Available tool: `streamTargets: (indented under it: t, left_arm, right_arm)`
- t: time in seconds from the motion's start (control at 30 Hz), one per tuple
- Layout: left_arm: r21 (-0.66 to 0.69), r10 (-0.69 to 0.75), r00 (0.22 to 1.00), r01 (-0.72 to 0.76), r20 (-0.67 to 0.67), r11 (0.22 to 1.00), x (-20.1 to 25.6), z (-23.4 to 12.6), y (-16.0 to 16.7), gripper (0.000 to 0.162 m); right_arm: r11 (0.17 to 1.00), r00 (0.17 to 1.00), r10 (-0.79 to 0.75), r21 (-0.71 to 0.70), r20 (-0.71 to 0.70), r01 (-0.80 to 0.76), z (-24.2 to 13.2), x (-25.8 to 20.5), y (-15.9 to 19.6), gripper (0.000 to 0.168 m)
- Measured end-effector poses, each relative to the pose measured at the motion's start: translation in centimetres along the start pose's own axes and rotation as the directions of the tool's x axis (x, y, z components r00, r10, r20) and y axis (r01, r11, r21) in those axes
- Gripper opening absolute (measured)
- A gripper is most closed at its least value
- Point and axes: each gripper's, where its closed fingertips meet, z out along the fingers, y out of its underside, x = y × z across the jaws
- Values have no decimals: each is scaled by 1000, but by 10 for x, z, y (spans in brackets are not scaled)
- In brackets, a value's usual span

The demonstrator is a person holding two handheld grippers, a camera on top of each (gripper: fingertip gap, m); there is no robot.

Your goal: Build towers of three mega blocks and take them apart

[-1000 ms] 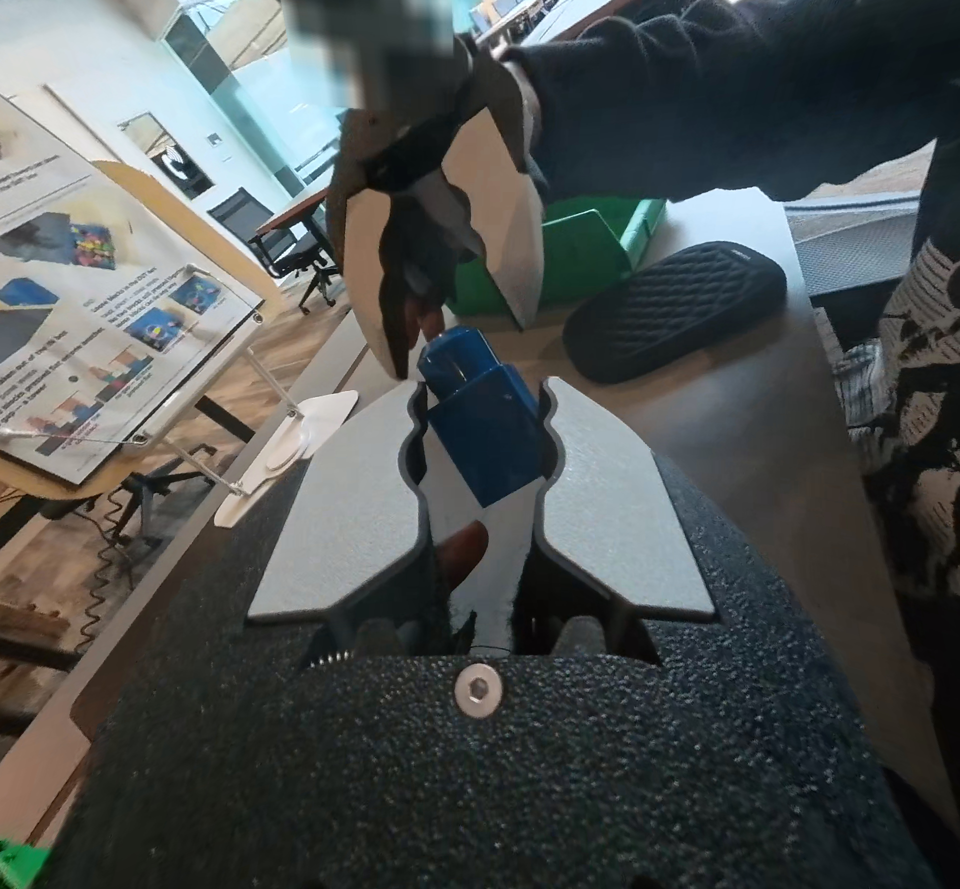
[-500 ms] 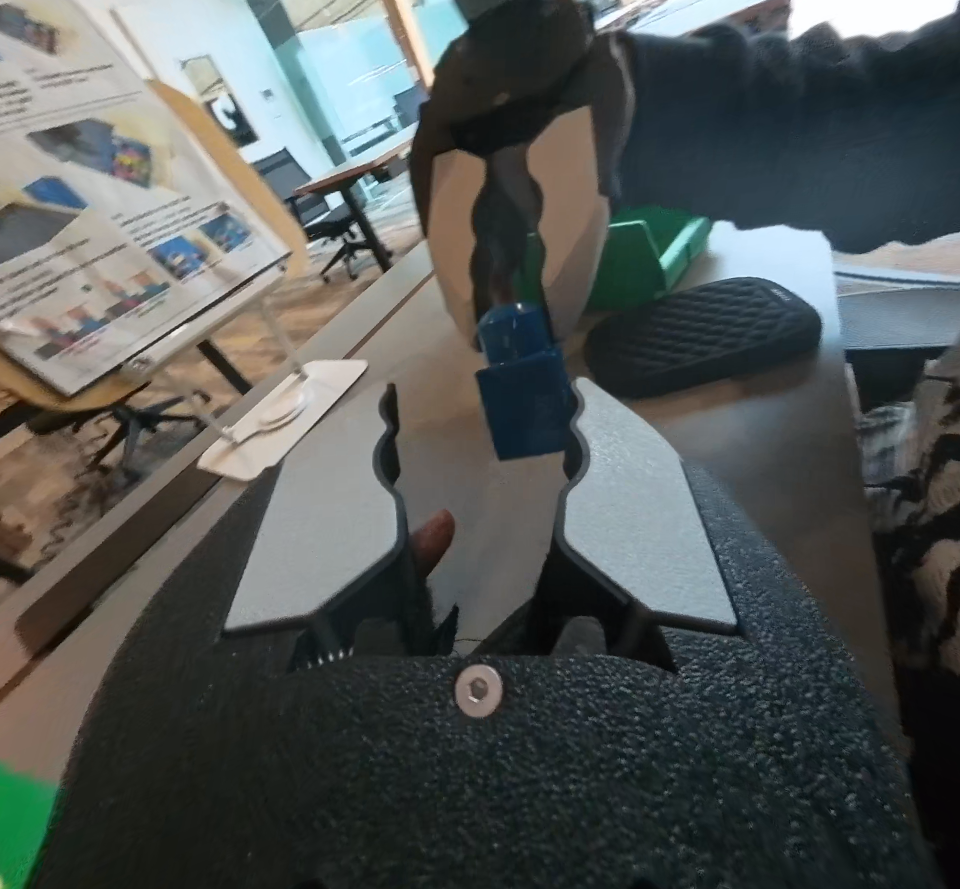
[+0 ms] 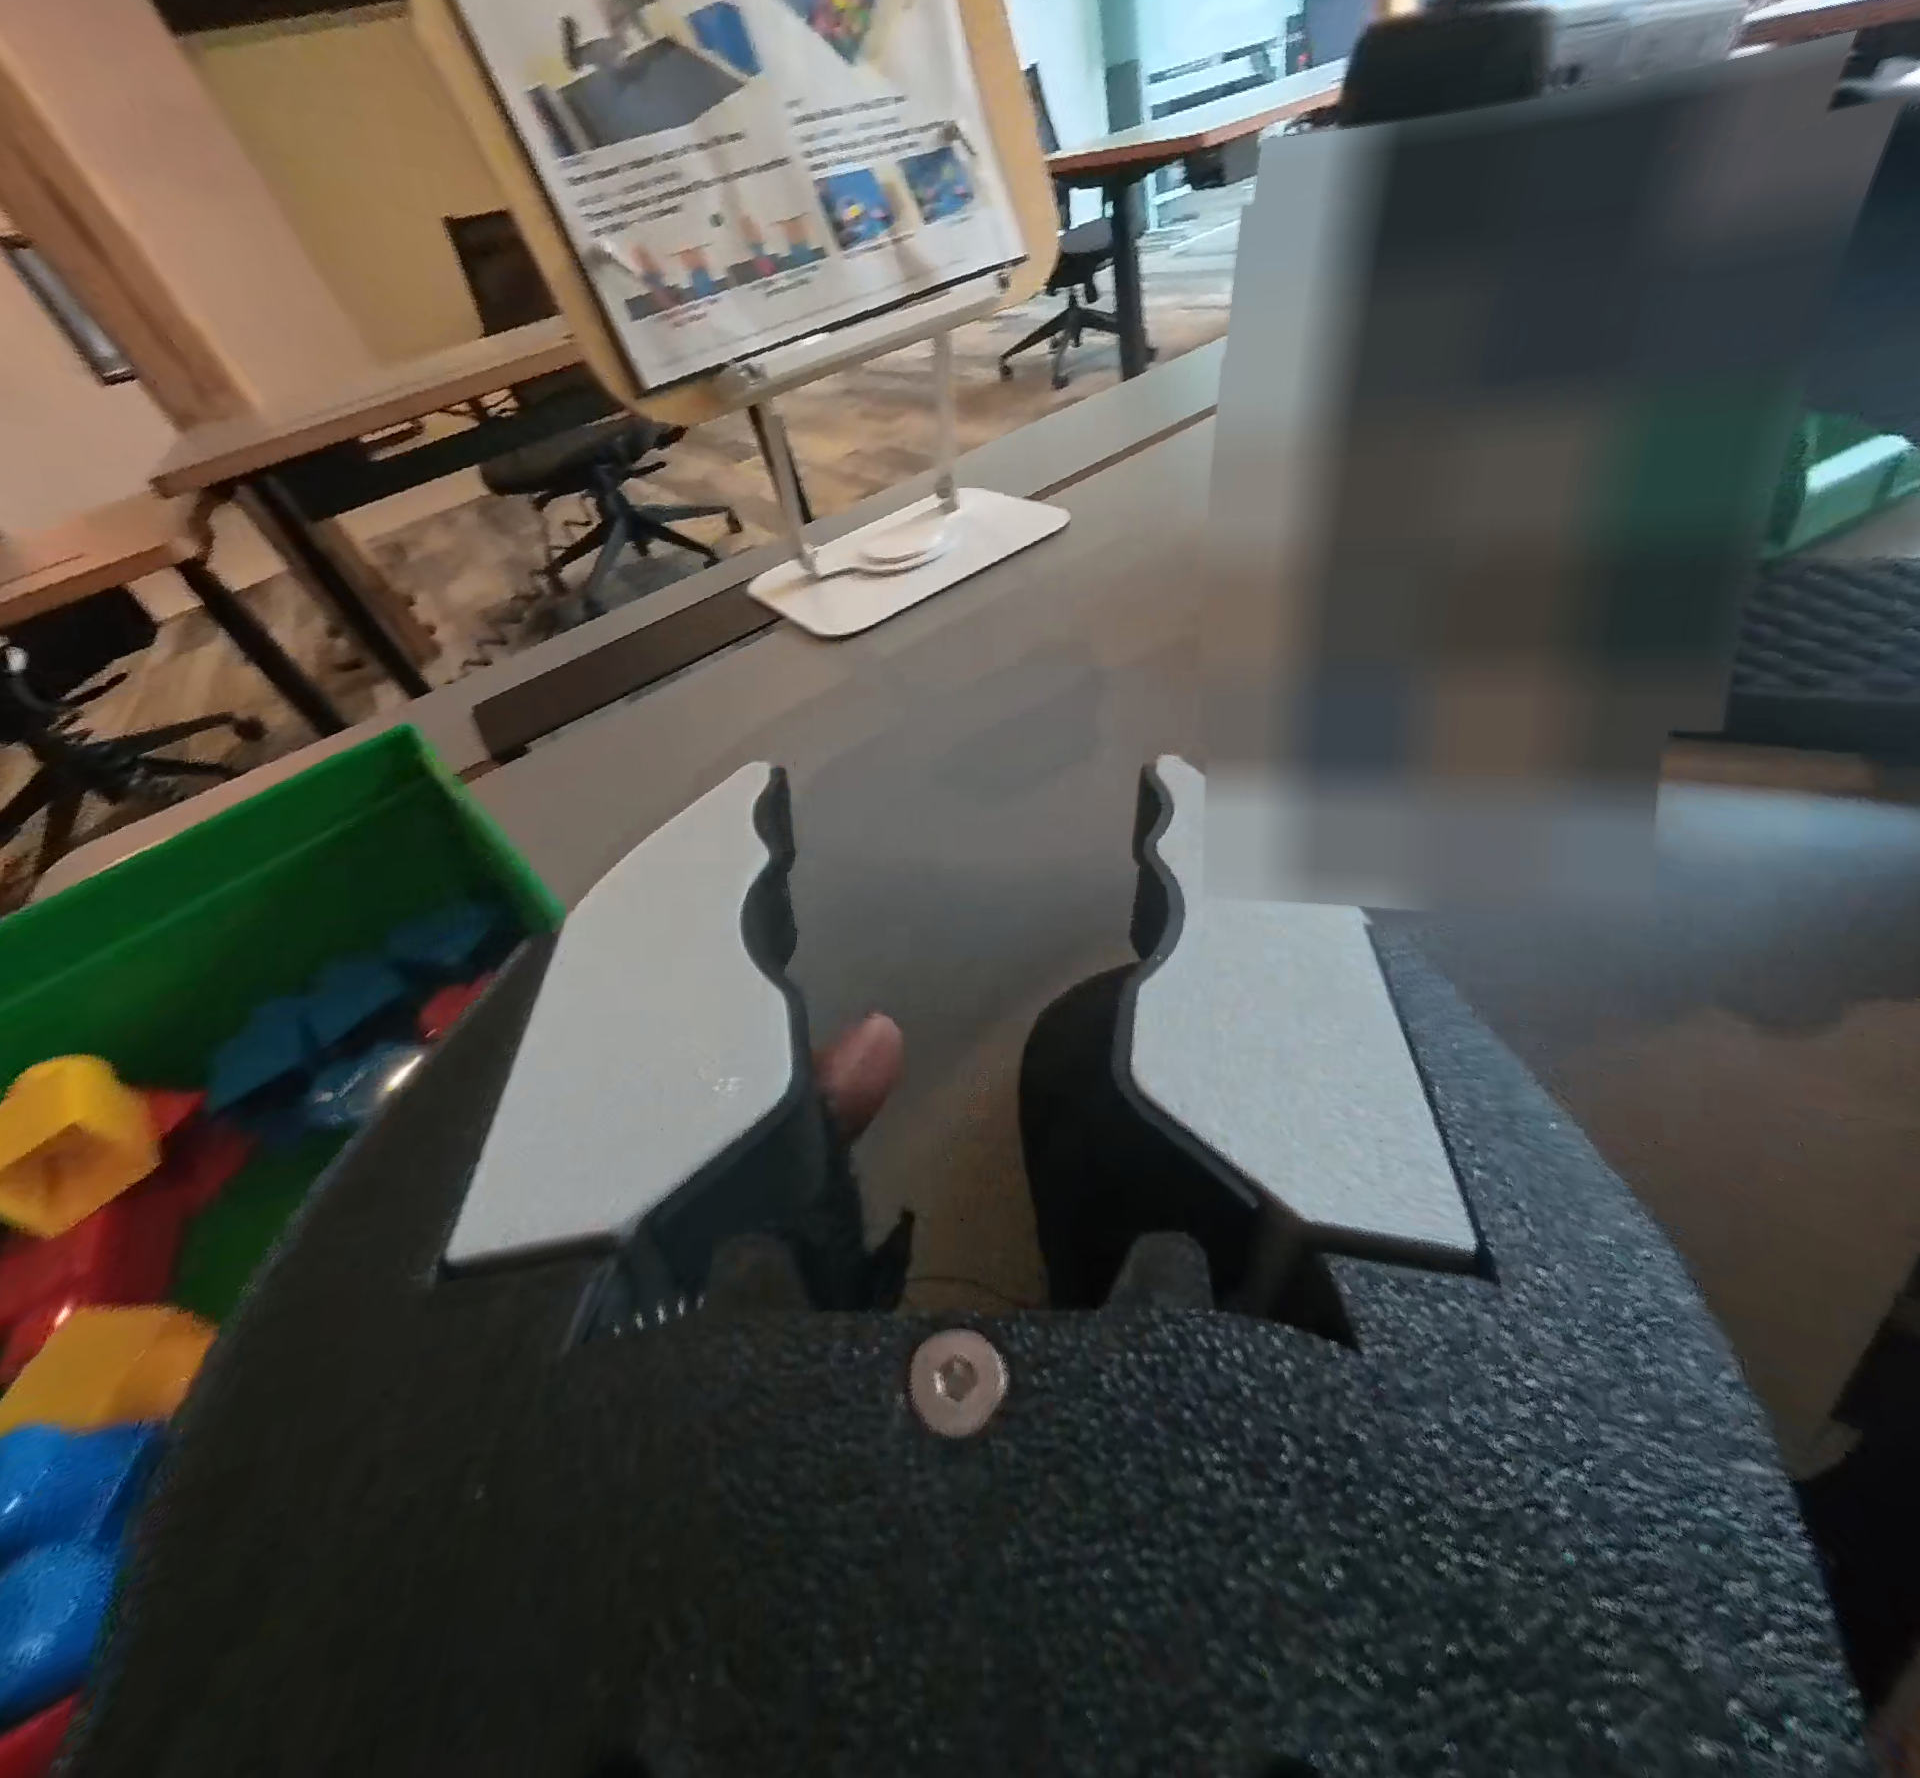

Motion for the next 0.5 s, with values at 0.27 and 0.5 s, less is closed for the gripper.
streamTargets:
  t: [0.27,0.5]
  left_arm:
    - [-40,-12,995,16,95,999,-19,-17,12,62]
    - [-70,-2,992,11,126,997,-24,-19,17,62]
  right_arm:
    - [998,998,63,-8,0,-63,12,-3,13,28]
    - [997,997,75,2,-5,-75,17,-3,17,28]
